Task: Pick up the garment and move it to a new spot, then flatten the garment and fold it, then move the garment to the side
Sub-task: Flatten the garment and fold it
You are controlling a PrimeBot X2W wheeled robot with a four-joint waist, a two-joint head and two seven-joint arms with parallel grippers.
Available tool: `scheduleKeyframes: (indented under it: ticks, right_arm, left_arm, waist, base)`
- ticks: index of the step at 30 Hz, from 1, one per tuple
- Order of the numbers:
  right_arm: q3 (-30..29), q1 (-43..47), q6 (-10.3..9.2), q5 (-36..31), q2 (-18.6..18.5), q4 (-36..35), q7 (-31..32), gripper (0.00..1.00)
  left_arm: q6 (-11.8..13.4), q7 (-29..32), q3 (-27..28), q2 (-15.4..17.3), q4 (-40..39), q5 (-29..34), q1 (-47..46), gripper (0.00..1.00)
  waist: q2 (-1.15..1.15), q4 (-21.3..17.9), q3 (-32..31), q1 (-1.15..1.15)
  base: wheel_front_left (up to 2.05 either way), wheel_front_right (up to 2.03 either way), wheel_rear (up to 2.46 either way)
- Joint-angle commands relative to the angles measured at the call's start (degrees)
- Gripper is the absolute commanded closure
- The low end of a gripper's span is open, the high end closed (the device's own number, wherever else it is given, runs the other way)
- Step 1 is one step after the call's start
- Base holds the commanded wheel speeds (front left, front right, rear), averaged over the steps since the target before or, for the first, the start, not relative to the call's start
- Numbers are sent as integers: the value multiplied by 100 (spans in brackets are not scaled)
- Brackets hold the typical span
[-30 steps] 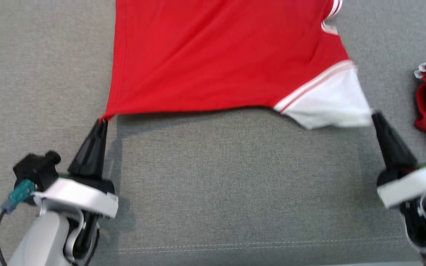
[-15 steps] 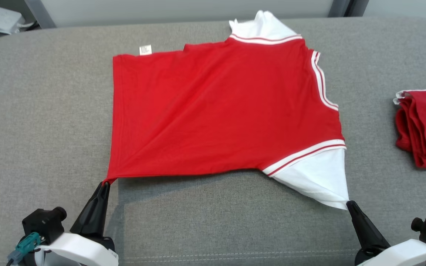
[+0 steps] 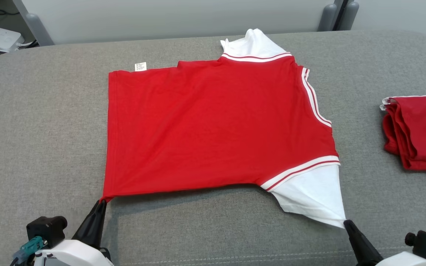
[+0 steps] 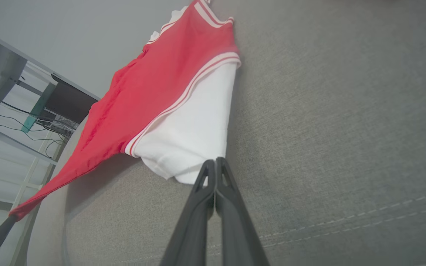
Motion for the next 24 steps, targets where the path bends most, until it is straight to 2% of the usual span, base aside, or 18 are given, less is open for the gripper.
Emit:
scheduleKeyframes:
  ticks: [1, 7, 8, 9, 10, 11, 16, 21, 24]
  right_arm:
    - [157, -110, 25, -15, -79, -53, -7, 100]
    - [360, -216, 25, -17, -111, 206, -61, 100]
    - [378, -235, 25, -45, -136, 237, -97, 84]
    - [378, -235, 25, -45, -136, 237, -97, 84]
    - [383, -250, 25, -86, -156, 278, -136, 53]
    - [395, -265, 25, -108, -172, 312, -153, 2]
    - [320, -312, 25, -268, -355, 261, -289, 0]
    - [32, -449, 25, -793, -717, -383, -701, 0]
    - [-148, -612, 25, -1296, -779, -630, -912, 0]
  left_arm:
    - [-62, -60, 228, 78, -2, -52, -204, 100]
    - [-160, -66, 208, -7, 424, -190, -251, 100]
    - [-184, -62, 206, -23, 473, -222, -264, 74]
    - [-184, -62, 206, -23, 473, -222, -264, 74]
    - [-171, -53, 213, -38, 531, -242, -273, 16]
    - [-154, -29, 222, -59, 584, -275, -277, 0]
    - [-130, -102, 225, -18, 500, -226, -297, 0]
    - [327, -508, 478, 177, -265, 126, -277, 0]
    - [577, -642, 572, 284, -727, 381, -304, 0]
  waist:
    - [0, -12, -13, 0]
    - [0, -20, -77, 0]
    - [0, -17, -86, 0]
    - [0, -17, -86, 0]
    - [0, -12, -98, 0]
    - [0, -10, -106, 0]
    - [0, 6, -150, 0]
    - [0, 19, -237, 0]
    - [0, 27, -322, 0]
  base:
    - [0, 0, 0]
    - [0, 0, 0]
    - [0, 0, 0]
    - [0, 0, 0]
    - [0, 0, 0]
    - [0, 0, 0]
    - [0, 0, 0]
    - [0, 0, 0]
    - [0, 0, 0]
